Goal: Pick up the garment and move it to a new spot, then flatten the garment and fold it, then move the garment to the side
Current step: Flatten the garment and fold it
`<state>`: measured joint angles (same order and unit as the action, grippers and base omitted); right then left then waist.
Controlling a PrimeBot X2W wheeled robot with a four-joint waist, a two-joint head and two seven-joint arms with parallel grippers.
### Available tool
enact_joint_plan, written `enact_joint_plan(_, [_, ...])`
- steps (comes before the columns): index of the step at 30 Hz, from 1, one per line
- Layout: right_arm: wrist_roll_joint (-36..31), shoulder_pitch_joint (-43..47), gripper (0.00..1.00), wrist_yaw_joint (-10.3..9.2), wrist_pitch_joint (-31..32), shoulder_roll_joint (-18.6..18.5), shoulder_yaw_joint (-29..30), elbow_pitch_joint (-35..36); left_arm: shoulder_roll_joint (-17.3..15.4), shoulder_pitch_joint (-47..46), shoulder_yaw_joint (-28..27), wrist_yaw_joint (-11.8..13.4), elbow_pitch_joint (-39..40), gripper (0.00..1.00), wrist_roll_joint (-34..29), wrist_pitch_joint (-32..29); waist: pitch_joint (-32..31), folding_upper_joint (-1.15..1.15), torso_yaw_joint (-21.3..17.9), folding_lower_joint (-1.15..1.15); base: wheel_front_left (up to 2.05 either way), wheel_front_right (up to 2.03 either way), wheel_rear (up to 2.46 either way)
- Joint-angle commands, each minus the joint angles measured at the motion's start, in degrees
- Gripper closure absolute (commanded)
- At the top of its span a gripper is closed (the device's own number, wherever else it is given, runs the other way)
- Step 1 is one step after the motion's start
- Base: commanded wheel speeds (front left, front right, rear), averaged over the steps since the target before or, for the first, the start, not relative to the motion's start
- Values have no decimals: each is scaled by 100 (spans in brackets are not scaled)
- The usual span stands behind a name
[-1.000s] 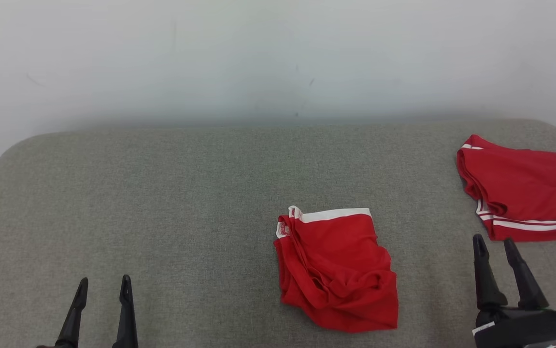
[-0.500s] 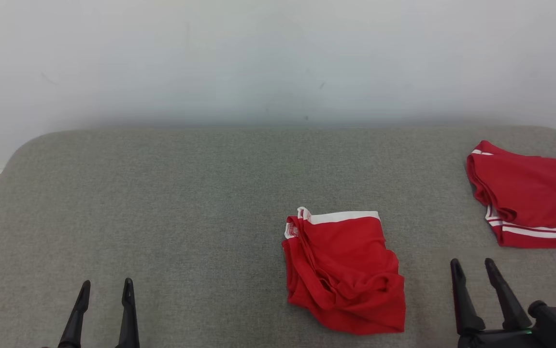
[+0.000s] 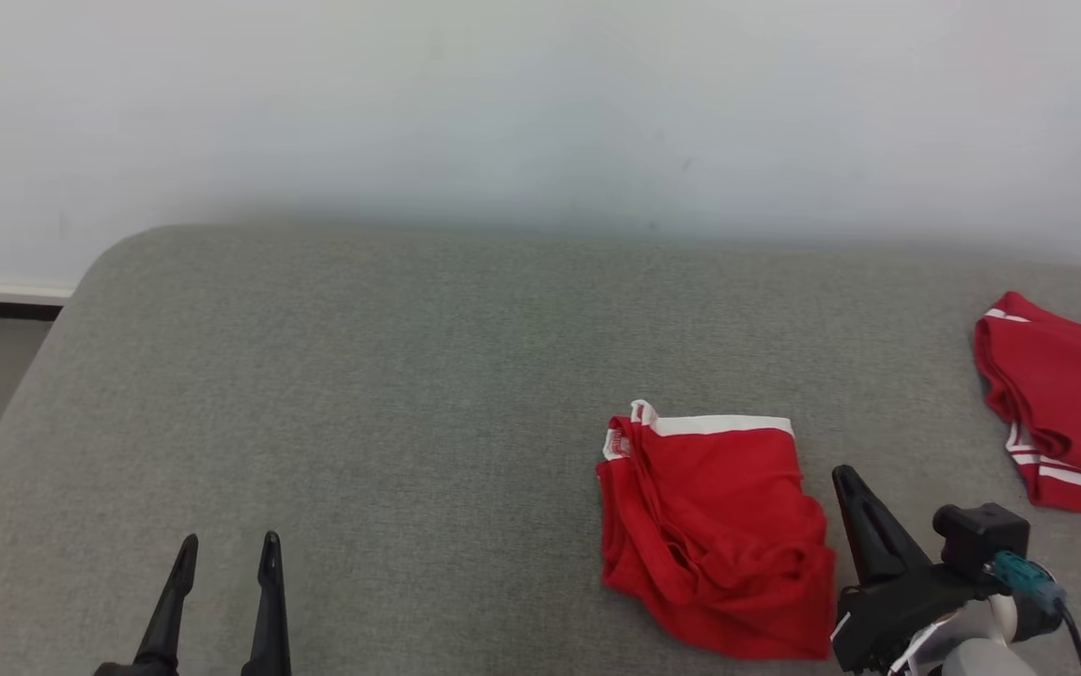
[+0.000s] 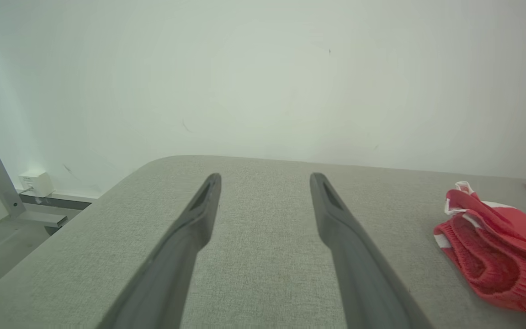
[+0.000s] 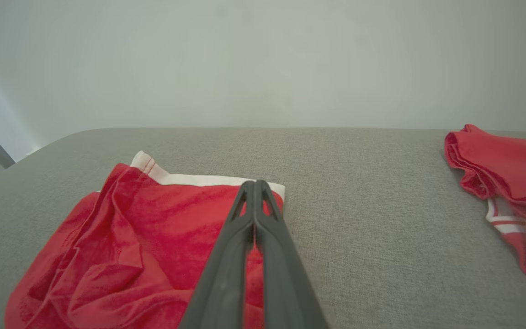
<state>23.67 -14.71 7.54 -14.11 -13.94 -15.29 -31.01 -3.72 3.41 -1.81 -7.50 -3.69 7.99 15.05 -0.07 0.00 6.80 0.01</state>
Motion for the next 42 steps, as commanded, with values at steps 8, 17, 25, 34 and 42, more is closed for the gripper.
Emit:
enact_joint_plan(8, [176,-528,100,-13,-6,125,-457,-1277,-32,-173,103,6,-102,0,59,16,116,0,386,-1,0,0,0])
enact_joint_plan(17, [355,-690,100,-13,-102,663,-1134,-1856,-86,-287,180,6,-168,0,92,16,171,0,549,-1,0,0,0])
enact_joint_plan(25, [529,-411,100,-13,-111,971,-1479,-1256,-95,-310,175,6,-188,0,102,16,170,0,572,-1,0,0,0])
enact_joint_plan(34, [243,-220,100,-13,-111,1016,-1015,-270,-106,-267,116,6,-175,0,71,16,97,0,375,-1,0,0,0])
enact_joint_plan(42, [-91,145,100,-13,-111,683,-6,883,-105,-110,-16,6,-109,0,39,16,-27,0,-30,-1,0,0,0])
